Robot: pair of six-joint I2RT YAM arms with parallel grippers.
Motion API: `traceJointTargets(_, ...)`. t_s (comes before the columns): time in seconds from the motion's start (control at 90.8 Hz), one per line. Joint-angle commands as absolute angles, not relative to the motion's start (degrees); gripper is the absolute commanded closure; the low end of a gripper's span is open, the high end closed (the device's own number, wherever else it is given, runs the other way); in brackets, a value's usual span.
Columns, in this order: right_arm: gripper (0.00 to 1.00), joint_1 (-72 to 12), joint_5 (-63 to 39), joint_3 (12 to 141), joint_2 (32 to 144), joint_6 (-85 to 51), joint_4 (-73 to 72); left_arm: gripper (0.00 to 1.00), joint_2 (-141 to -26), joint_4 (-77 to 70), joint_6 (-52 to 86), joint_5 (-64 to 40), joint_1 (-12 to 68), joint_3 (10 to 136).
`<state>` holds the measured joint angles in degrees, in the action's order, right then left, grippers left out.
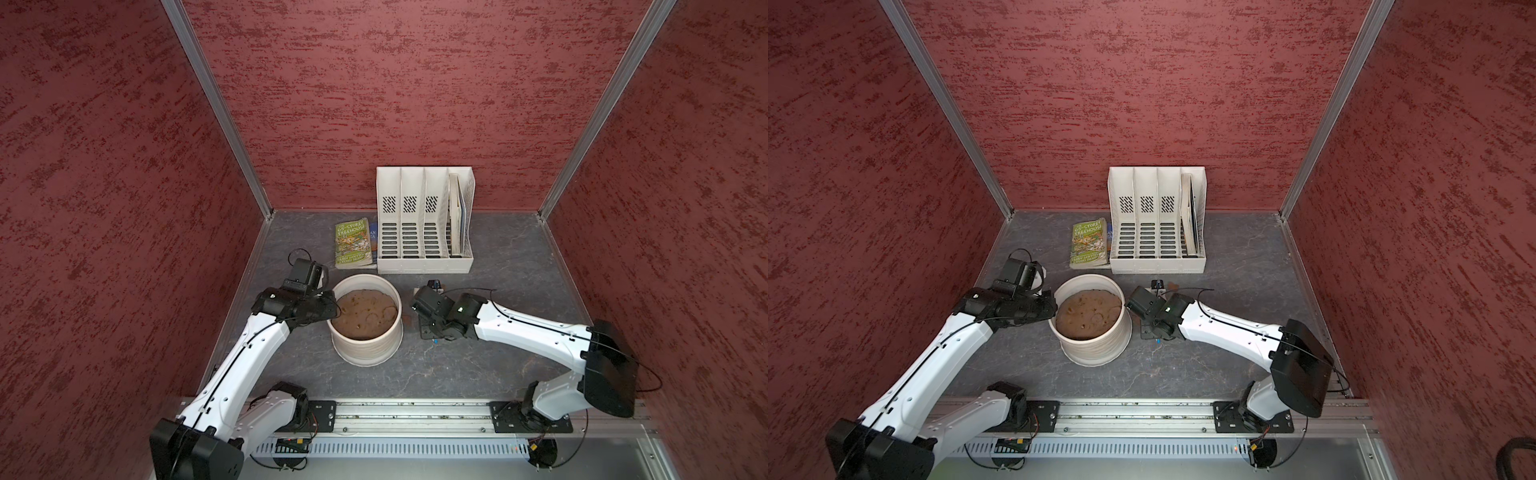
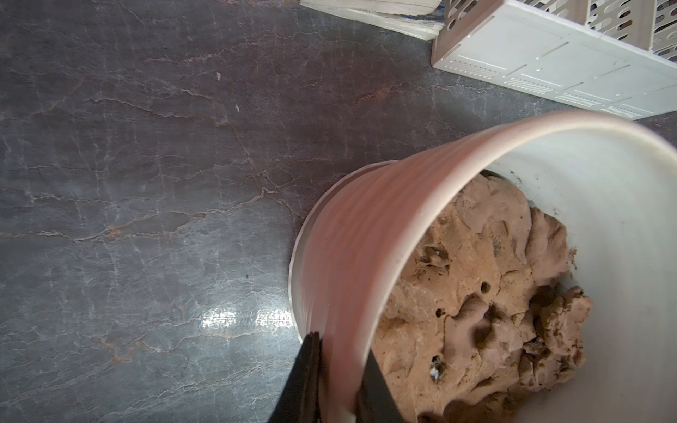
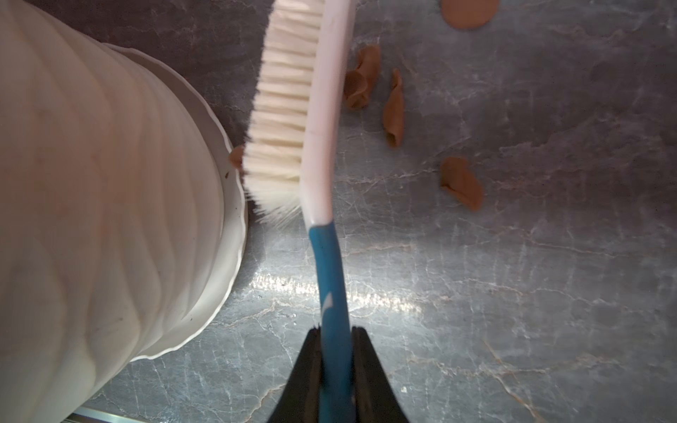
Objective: Scrub the dried mud off the ceramic pot
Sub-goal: Brush off the soil from the pot, then place the brush at the center of the board.
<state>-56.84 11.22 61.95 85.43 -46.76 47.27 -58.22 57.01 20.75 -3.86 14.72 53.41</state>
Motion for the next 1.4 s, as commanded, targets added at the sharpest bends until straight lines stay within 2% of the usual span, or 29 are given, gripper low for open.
traceJointTargets(0.0,1.00,-56.7,14.7,61.6,80.0,-46.4,50.9,1.00,-55.1,47.5,21.4,-7.3,13.7,55.8)
traceJointTargets(0.077,1.00,-56.6,16.2,59.6,76.1,-47.6,52.2,1.00,-54.9,46.9,22.0,-7.8,13.6,55.9)
traceJointTargets(0.143,1.00,-56.4,18.1,57.4,72.5,-49.4,54.3,0.81,-54.0,45.5,22.6,-9.0,13.6,55.8)
traceJointTargets(0.264,1.00,-53.9,18.5,51.4,65.3,-52.6,55.7,0.60,-52.4,42.1,23.5,-12.1,13.5,55.6)
traceJointTargets(0.353,1.00,-51.6,16.7,47.8,62.4,-53.9,56.2,0.48,-52.3,39.8,24.1,-13.3,13.5,56.1)
traceJointTargets(0.441,1.00,-49.5,16.1,46.0,61.9,-54.1,56.7,0.41,-52.5,37.9,24.6,-13.0,13.4,56.8)
traceJointTargets(0.595,1.00,-43.5,14.0,43.6,65.2,-51.3,53.7,0.35,-51.1,37.4,24.9,-9.4,11.6,58.2)
traceJointTargets(0.76,1.00,-41.5,15.6,45.2,72.5,-48.5,53.1,0.29,-48.6,38.0,24.5,-2.3,7.1,55.6)
traceJointTargets(0.992,1.00,-41.6,22.0,52.0,85.1,-49.8,61.4,0.27,-47.1,36.6,27.7,-0.8,1.2,49.3)
traceJointTargets(1.256,1.00,-46.7,25.8,54.6,92.3,-53.7,66.6,0.29,-49.4,35.7,29.9,-2.6,-0.7,44.8)
traceJointTargets(1.333,0.96,-47.8,27.1,55.8,94.4,-55.0,68.3,0.29,-49.5,34.9,30.3,-3.3,-0.7,43.8)
traceJointTargets(1.388,0.88,-48.4,27.2,56.3,95.7,-55.3,68.4,0.29,-49.6,34.4,30.7,-4.1,-0.7,42.9)
